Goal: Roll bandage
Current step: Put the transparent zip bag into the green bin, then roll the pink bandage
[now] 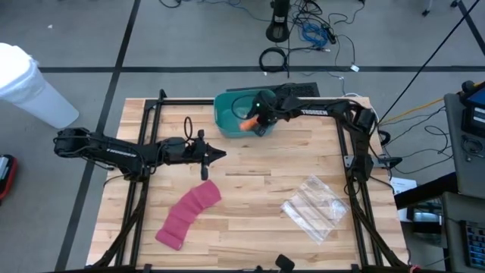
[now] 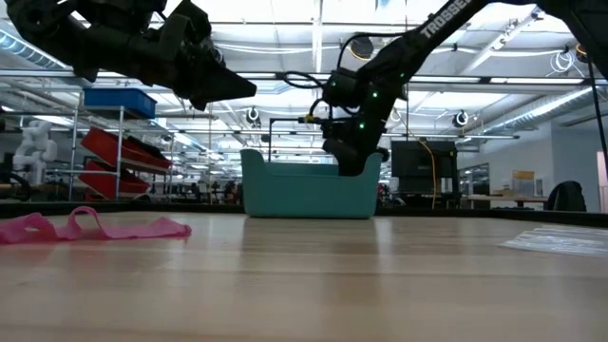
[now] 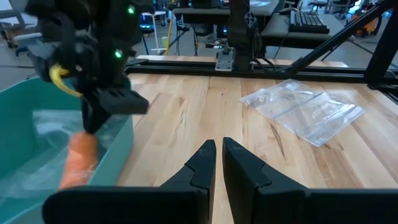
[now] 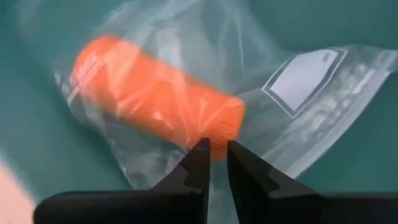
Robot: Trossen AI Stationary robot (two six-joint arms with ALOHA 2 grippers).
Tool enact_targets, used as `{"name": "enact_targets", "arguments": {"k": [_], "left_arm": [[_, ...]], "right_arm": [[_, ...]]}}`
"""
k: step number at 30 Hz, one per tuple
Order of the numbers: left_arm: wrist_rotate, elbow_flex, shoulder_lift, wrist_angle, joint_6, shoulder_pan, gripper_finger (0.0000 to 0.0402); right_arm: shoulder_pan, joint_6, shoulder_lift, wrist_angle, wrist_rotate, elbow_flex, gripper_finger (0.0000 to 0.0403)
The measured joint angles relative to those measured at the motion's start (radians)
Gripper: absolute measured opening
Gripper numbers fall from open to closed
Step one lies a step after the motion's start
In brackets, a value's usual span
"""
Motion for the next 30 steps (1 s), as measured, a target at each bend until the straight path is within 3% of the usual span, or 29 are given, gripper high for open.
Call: {"name": "enact_targets", "arguments": {"k": [7, 18, 27, 30], "left_arm": [[0.0, 0.0, 0.0, 0.0, 0.0, 0.0, 0.0035], [0.0, 0.0, -0.002, -0.02, -0.024, -0.024, 0.0035], [0.003, 0.0, -0.142, -0.264, -0.04, -0.087, 0.0035], [0.06, 0.0, -0.176, -0.364, -0.078, -0.114, 0.0035]], "right_arm": [[0.045, -0.086, -0.012, 0.027, -0.071, -0.002, 0.0038], [0.115, -0.069, -0.272, 0.017, -0.065, 0.001, 0.0053], [0.324, -0.03, -0.327, -0.038, -0.07, 0.0, 0.0076], [0.384, -0.029, -0.314, -0.05, -0.067, -0.001, 0.0077]]}}
